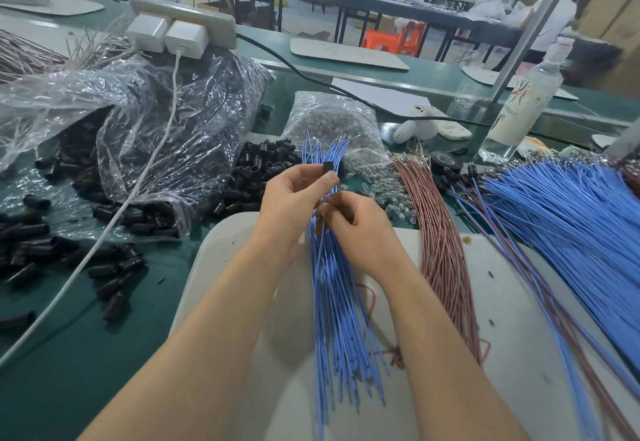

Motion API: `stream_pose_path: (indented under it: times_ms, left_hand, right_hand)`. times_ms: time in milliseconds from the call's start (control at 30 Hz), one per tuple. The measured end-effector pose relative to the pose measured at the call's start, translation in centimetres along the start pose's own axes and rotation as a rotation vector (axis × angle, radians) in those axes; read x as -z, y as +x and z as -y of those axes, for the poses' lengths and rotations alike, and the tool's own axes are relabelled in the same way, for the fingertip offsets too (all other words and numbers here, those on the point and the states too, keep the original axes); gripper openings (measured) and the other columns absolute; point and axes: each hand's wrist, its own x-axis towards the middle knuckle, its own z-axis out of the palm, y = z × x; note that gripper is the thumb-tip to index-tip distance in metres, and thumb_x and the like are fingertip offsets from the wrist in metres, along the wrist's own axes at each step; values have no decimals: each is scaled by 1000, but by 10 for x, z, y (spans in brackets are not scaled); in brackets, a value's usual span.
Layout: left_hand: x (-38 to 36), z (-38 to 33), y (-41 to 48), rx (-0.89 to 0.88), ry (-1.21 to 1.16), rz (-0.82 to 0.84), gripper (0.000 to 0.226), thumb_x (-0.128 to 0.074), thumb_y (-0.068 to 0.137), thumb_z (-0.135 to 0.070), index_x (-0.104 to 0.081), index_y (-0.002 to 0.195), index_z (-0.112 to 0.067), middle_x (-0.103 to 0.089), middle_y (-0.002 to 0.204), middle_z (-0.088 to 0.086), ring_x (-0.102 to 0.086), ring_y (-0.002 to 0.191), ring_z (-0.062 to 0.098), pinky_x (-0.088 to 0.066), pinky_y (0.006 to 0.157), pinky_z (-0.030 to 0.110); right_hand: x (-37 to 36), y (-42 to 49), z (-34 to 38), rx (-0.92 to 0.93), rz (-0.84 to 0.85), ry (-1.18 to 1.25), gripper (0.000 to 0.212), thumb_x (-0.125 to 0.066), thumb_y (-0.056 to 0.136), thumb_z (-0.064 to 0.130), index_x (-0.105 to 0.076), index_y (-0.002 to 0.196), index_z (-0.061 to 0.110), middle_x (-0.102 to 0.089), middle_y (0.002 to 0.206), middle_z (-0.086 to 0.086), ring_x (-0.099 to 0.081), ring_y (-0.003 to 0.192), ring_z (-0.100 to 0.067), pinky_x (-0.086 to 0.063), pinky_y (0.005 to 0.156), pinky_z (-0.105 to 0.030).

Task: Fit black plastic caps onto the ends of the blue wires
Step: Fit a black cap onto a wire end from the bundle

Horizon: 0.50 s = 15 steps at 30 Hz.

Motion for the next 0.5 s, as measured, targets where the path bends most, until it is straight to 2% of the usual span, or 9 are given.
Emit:
stream_pose_path:
  times_ms: [67, 200, 333, 500]
  left_hand:
    - [1, 0, 1, 24, -17, 10, 7, -69, 84, -11, -65, 85, -16, -71, 86, 8, -58, 75, 19, -51, 66, 29]
    - [3, -3, 2, 80, -75, 96, 9, -61, 90, -11, -67, 83, -14, -71, 74, -2, -61, 60, 9, -50, 53, 22]
    - [4, -1, 3, 112, -60, 87, 12, -57, 93, -14, -66, 85, -13, -71, 73, -3, -61, 62, 6, -52, 60, 18]
    - [3, 0, 3, 121, -72, 82, 14, -58, 93, -14, -66, 81, -12, -71, 69, -5, -60, 53, 6, -51, 50, 20]
  right_hand:
    - [-1, 1, -2, -20, 2, -1, 20, -50, 93, 22, -52, 75, 29, -53, 52, 30, -48, 52, 14, -37, 55, -6]
    - [-2, 2, -7, -38, -27, -21, 27, -51, 93, 23, -51, 68, 32, -55, 52, 27, -49, 52, 14, -38, 55, -7]
    - [-3, 2, -11, -27, -42, -49, 28, -52, 92, 22, -49, 65, 33, -54, 57, 38, -49, 54, 16, -39, 56, -3]
    - [-6, 4, -11, -55, -85, -26, 25, -55, 90, 29, -52, 66, 34, -56, 58, 35, -51, 54, 13, -40, 57, -13]
